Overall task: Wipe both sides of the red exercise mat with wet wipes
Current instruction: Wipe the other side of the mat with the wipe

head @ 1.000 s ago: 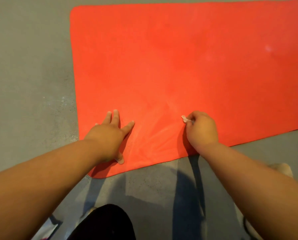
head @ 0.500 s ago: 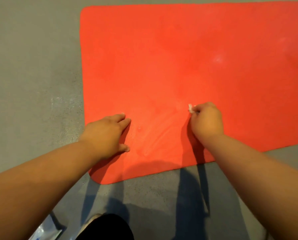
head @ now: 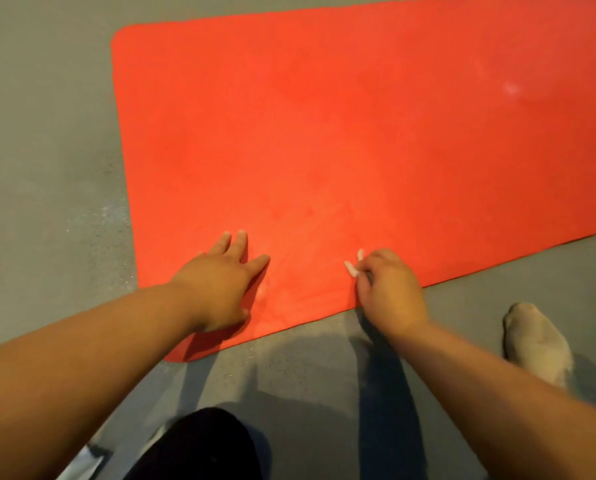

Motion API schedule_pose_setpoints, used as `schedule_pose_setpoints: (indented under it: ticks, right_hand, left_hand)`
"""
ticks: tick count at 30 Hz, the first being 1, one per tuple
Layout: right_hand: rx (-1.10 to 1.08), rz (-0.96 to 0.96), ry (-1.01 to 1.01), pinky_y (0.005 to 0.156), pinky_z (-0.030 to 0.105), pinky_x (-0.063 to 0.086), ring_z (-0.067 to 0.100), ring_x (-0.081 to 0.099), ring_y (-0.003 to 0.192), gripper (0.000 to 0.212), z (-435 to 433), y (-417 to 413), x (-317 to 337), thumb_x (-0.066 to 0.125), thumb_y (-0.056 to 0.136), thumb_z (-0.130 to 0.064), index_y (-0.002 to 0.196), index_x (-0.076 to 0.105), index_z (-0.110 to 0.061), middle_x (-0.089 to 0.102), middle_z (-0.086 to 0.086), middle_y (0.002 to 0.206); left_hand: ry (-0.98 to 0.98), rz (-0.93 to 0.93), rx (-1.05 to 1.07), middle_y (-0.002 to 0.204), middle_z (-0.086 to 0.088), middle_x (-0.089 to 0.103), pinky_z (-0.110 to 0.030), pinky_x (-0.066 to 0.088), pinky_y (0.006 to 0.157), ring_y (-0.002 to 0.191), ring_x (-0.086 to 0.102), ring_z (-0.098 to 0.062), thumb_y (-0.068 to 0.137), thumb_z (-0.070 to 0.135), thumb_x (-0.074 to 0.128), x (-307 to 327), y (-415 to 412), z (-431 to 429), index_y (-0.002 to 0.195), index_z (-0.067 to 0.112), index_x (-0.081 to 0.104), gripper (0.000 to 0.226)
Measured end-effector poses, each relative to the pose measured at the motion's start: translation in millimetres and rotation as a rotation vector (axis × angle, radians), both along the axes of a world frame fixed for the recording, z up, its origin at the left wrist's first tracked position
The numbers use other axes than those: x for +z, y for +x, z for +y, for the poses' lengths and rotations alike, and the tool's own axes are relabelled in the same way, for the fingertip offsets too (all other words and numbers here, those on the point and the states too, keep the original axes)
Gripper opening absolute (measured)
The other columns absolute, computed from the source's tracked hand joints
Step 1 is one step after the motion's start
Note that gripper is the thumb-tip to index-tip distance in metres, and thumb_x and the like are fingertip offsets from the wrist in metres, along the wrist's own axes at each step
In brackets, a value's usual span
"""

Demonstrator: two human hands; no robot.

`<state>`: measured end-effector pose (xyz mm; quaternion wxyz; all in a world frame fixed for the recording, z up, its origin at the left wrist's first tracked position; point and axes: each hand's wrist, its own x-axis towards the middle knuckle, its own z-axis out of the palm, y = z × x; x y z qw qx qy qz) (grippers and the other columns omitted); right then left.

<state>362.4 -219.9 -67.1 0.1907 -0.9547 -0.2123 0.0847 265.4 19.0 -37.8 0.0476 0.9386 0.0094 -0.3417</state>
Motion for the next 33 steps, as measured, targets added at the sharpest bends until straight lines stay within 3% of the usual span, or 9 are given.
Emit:
schedule_pose_setpoints:
  ticks: [5, 10, 14, 18, 20, 25, 27, 30, 33]
  right_hand:
    - [0.351, 0.016, 0.030, 0.069, 0.035, 0.048, 0.034, 0.061, 0.080, 0.011, 0.0, -6.6, -4.6, 0.058, 0.085, -0.009, 0.088, 0.068, -0.005, 0.061, 0.011, 0.085]
    - [0.179, -0.078, 0.000, 0.079, 0.038, 0.041, 0.036, 0.058, 0.095, 0.016, 47.5, 90.8, -6.0, 0.056, 0.088, -0.008, 0.096, 0.070, -0.003, 0.063, 0.017, 0.100]
    - [0.242, -0.062, -0.038, 0.076, 0.041, 0.044, 0.036, 0.058, 0.090, 0.019, 52.0, 81.0, -0.9, 0.055, 0.089, -0.016, 0.088, 0.069, -0.002, 0.062, 0.016, 0.095]
    - [0.556, 0.121, 0.053, 0.066, 0.033, 0.049, 0.032, 0.059, 0.076, 0.033, 4.3, 5.9, 8.1, 0.045, 0.087, -0.029, 0.080, 0.068, -0.006, 0.061, 0.010, 0.080]
    - [0.558, 0.132, 0.054, 0.071, 0.032, 0.048, 0.030, 0.061, 0.080, 0.037, -9.5, 27.2, 6.0, 0.042, 0.085, -0.031, 0.086, 0.072, -0.010, 0.063, 0.008, 0.084]
    - [0.075, -0.015, -0.051, 0.080, 0.032, 0.038, 0.033, 0.059, 0.099, 0.018, -11.7, 115.7, 6.7, 0.058, 0.085, -0.005, 0.095, 0.073, -0.005, 0.065, 0.015, 0.104]
    - [0.132, 0.018, -0.039, 0.078, 0.035, 0.042, 0.034, 0.060, 0.092, 0.018, -12.1, 87.3, 6.9, 0.057, 0.082, -0.005, 0.089, 0.074, -0.004, 0.065, 0.016, 0.098]
    - [0.430, 0.099, 0.063, 0.070, 0.037, 0.049, 0.033, 0.060, 0.079, 0.025, -29.6, 11.6, 0.7, 0.050, 0.077, -0.013, 0.078, 0.073, -0.005, 0.063, 0.011, 0.082]
    - [0.501, 0.131, 0.088, 0.075, 0.036, 0.048, 0.032, 0.060, 0.085, 0.021, -38.7, 14.4, 1.9, 0.054, 0.081, -0.008, 0.087, 0.074, -0.006, 0.063, 0.011, 0.088]
  left_hand:
    - [0.011, -0.019, 0.003, 0.157, -0.015, -0.019, -0.050, 0.025, 0.115, 0.147, -0.006, -0.033, 0.080, 0.055, 0.057, -1.8, -7.9, -1.3, 0.152, 0.033, -0.005, 0.097]
    - [0.035, 0.007, -0.013, 0.157, -0.012, -0.023, -0.043, 0.021, 0.118, 0.147, -0.010, -0.029, 0.076, 0.072, 0.055, -3.1, -23.9, 1.7, 0.151, 0.035, -0.011, 0.106]
    - [0.067, -0.082, 0.056, 0.161, -0.002, -0.001, -0.036, 0.037, 0.107, 0.146, 0.009, -0.022, 0.077, 0.077, 0.048, -0.3, -19.1, 0.9, 0.152, 0.035, -0.004, 0.099]
    - [0.079, -0.135, 0.093, 0.153, 0.002, 0.019, -0.037, 0.047, 0.097, 0.136, 0.026, -0.022, 0.079, 0.075, 0.047, 3.9, -8.7, -2.9, 0.152, 0.036, 0.007, 0.092]
    - [0.087, -0.097, 0.098, 0.155, -0.001, 0.014, -0.037, 0.043, 0.102, 0.138, 0.023, -0.024, 0.080, 0.073, 0.050, 3.8, -7.3, -5.3, 0.152, 0.035, 0.008, 0.091]
    - [0.038, 0.119, 0.114, 0.159, -0.004, -0.019, -0.034, 0.018, 0.118, 0.148, 0.000, -0.023, 0.080, 0.068, 0.056, 7.1, -21.9, -7.4, 0.152, 0.032, -0.006, 0.102]
    - [0.021, 0.125, 0.140, 0.158, -0.004, -0.021, -0.032, 0.014, 0.118, 0.148, -0.001, -0.021, 0.081, 0.065, 0.058, 8.3, -24.1, -6.3, 0.152, 0.033, -0.007, 0.101]
    - [0.023, 0.124, 0.206, 0.159, -0.005, -0.018, -0.033, 0.015, 0.119, 0.148, 0.001, -0.022, 0.081, 0.063, 0.059, 9.5, -25.5, -13.8, 0.152, 0.032, -0.005, 0.101]
    - [0.036, 0.161, 0.243, 0.159, -0.009, -0.017, -0.038, 0.017, 0.119, 0.148, 0.002, -0.026, 0.081, 0.065, 0.057, 9.0, -28.1, -24.9, 0.153, 0.029, -0.007, 0.103]
